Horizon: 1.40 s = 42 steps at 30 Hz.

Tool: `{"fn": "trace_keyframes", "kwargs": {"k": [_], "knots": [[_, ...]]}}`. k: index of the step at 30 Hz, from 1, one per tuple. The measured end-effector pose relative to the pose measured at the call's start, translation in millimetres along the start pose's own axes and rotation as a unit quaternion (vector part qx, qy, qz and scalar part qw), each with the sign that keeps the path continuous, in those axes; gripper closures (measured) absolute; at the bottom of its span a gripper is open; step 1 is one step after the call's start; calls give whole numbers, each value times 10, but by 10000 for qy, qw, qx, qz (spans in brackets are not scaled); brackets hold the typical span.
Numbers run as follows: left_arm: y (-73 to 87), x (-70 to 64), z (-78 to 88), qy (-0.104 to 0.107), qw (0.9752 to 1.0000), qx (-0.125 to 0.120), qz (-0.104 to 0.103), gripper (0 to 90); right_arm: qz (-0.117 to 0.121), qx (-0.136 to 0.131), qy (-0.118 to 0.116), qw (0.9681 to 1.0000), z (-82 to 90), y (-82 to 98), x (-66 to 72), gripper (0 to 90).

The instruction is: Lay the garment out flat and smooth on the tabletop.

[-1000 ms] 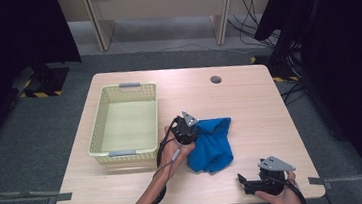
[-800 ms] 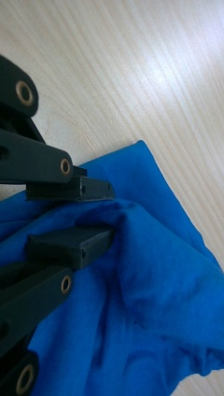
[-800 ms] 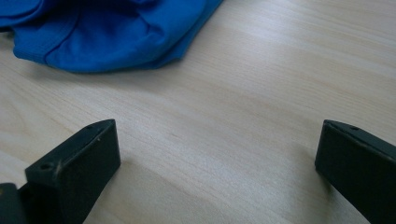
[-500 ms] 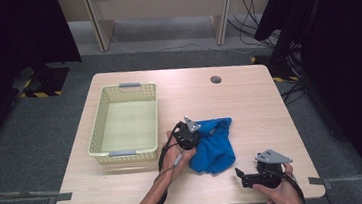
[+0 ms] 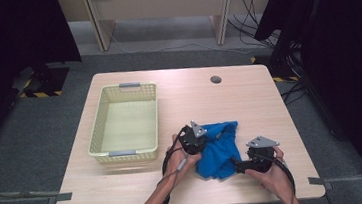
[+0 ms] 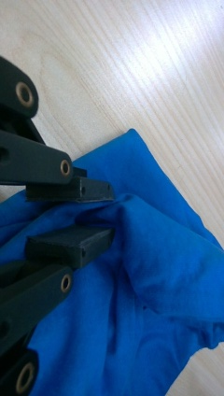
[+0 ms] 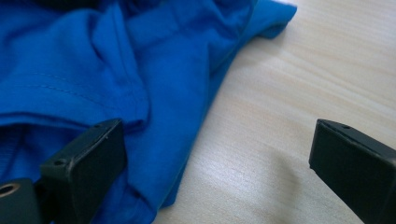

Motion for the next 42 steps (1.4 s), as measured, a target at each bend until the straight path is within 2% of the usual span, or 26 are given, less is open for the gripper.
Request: {"fn": "trace_keyframes", "kwargs": {"k": [2, 4, 10, 12, 16, 18, 21, 23, 25, 29, 35, 39, 42], "knots": [[-13, 27, 25, -53, 10000, -34, -2, 759, -77, 40, -13, 10000, -23, 15, 0, 44], [-21, 63, 76, -142, 9999, -42, -73, 784, -54, 49, 20, 10000, -14, 27, -21, 44], [-59, 242, 237, -610, 9979, -106, -211, 813, -192, 81, 135, 9997, 15, 109, -121, 52], [-59, 316, 255, -709, 9973, -142, -155, 803, -212, 84, 187, 9996, 26, 138, -163, 53], [51, 373, 164, -777, 9968, 108, -169, 770, -259, 105, 150, 9995, 29, 153, -178, 53], [103, 390, 98, -707, 9973, 185, -65, 751, -237, 112, 169, 9995, 32, 151, -178, 53], [120, 383, 104, -527, 9985, 125, 114, 689, -279, 104, 130, 9995, 28, 155, -184, 52], [106, 362, 159, -340, 9992, 80, 215, 631, -309, 101, 131, 9994, 29, 156, -187, 52], [79, 343, 244, -275, 9992, -32, 274, 566, -316, 102, 119, 9994, 29, 160, -189, 52], [59, 259, 407, -188, 9994, -195, 221, 461, -363, 84, 78, 9993, 25, 165, -193, 52], [27, 11, 540, 98, 9991, -386, 145, 389, -366, 74, 88, 9993, 25, 166, -191, 52], [10, -227, 531, 348, 9988, -338, 17, 369, -352, 75, 86, 9993, 23, 164, -193, 51], [-14, -402, 512, 558, 9978, -345, 2, 353, -369, 62, 77, 9993, 22, 165, -194, 51]]}}
Point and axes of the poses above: each handheld gripper's, and its own axes: z roughly backward along the jaws, y roughly out of its underside, x roughly to its left, the point moved 9 cm from there along -z, roughly forward along the jaws, and after that the axes turned 14 degrees about x, right-handed, at the moved point
